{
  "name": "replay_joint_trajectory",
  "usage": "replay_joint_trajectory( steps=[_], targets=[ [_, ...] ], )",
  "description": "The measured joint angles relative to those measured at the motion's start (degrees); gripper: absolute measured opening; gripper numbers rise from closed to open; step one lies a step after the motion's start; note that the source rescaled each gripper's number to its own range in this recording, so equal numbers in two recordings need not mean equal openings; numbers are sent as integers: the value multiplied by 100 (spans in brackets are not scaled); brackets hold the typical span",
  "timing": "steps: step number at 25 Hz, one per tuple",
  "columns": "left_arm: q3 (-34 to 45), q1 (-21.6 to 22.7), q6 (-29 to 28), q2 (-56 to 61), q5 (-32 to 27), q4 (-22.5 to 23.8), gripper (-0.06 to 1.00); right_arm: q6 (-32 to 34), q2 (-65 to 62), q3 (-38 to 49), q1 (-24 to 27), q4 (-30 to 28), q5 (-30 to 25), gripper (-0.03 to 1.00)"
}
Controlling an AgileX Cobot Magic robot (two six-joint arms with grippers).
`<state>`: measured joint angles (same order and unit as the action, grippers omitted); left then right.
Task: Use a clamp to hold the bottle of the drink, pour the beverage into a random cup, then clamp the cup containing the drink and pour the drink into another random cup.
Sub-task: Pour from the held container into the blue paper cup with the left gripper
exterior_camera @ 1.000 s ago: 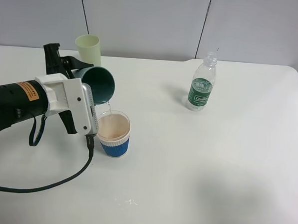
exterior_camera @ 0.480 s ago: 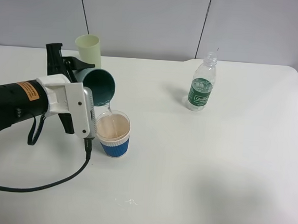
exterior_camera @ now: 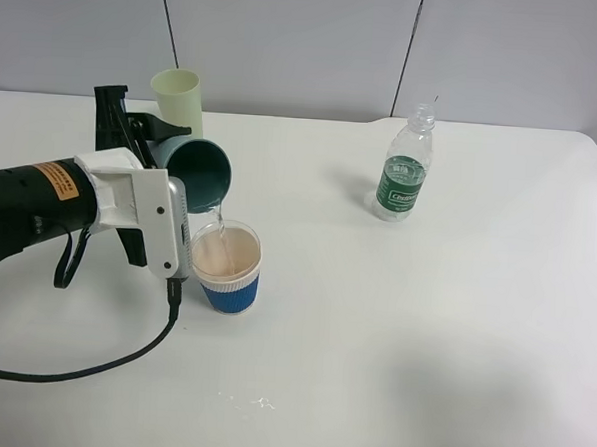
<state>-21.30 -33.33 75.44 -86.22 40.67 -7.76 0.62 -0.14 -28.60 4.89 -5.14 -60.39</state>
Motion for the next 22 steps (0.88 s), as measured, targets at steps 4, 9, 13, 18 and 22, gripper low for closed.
replay_joint_trajectory(
  steps=[4, 9, 13, 18, 22],
  targets=[
    [-24, 0, 5, 0, 71, 0, 2, 0, 0, 0, 0, 0, 0, 100],
    [-24, 0, 34, 0, 76, 0, 2, 0, 0, 0, 0, 0, 0, 100],
    [-24, 0, 209, 0, 84, 0, 2, 0, 0, 0, 0, 0, 0, 100],
    [-24, 0, 379, 0, 130, 0, 2, 0, 0, 0, 0, 0, 0, 100],
    [-24, 0, 522, 0, 164, 0, 2, 0, 0, 0, 0, 0, 0, 100]
  ],
)
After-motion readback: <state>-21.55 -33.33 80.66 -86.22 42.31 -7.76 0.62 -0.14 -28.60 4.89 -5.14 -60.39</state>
